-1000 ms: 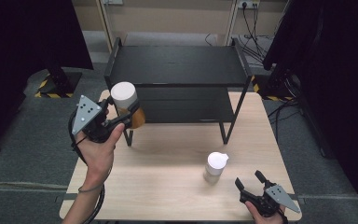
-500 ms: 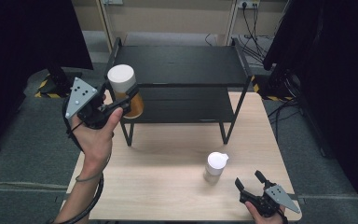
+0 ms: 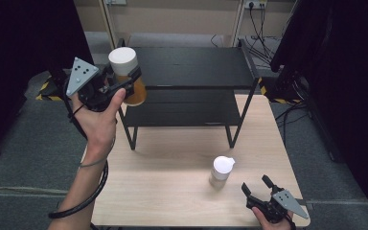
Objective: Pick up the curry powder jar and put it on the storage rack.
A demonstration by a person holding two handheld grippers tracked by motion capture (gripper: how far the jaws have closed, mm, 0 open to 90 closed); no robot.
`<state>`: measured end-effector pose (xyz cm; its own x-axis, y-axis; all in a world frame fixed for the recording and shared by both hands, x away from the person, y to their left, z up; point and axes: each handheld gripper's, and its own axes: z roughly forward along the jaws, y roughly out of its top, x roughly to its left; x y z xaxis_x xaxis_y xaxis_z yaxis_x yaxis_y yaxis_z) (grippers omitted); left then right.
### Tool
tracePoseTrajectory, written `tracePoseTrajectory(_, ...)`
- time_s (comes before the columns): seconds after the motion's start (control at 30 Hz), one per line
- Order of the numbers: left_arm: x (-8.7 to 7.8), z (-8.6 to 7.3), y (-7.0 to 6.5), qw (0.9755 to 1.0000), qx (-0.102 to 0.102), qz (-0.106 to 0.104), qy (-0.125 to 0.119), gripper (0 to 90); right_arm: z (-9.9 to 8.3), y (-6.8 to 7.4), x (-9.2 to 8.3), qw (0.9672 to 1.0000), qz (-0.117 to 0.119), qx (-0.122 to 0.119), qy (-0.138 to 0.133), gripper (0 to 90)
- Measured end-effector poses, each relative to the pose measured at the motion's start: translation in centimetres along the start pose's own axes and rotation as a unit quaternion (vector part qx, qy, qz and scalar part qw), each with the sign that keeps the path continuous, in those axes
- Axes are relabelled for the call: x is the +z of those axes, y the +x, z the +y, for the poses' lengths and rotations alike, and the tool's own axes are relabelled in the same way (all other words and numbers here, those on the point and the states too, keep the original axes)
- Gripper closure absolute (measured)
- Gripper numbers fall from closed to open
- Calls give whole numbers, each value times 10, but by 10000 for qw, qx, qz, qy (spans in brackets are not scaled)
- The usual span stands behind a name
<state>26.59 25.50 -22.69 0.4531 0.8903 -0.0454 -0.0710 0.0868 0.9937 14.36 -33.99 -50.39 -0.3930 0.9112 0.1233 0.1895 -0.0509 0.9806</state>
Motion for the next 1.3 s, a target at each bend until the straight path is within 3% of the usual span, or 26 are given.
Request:
tracePoseTrajectory(0.3, 24, 11, 8, 9999, -25, 114, -15, 342, 0, -1, 0, 10000, 19, 12, 8, 118)
tracePoseTrajectory(0.53, 41, 18, 13, 9993, 26, 371, 7, 341, 0, -1, 0, 10000, 23, 8, 0, 118)
tracePoseTrajectory(0.87, 66, 8, 22, 9982, 128, 581, 55, 341, 0, -1, 0, 10000, 31, 1, -8, 118)
tracePoseTrajectory(0.97, 71, 7, 23, 9978, 56, 654, 56, 341, 0, -1, 0, 10000, 34, -8, -3, 118)
tracePoseTrajectory(1.3, 74, 3, 24, 9983, 104, 576, 27, 338, -1, -1, 0, 10000, 44, -13, -19, 119)
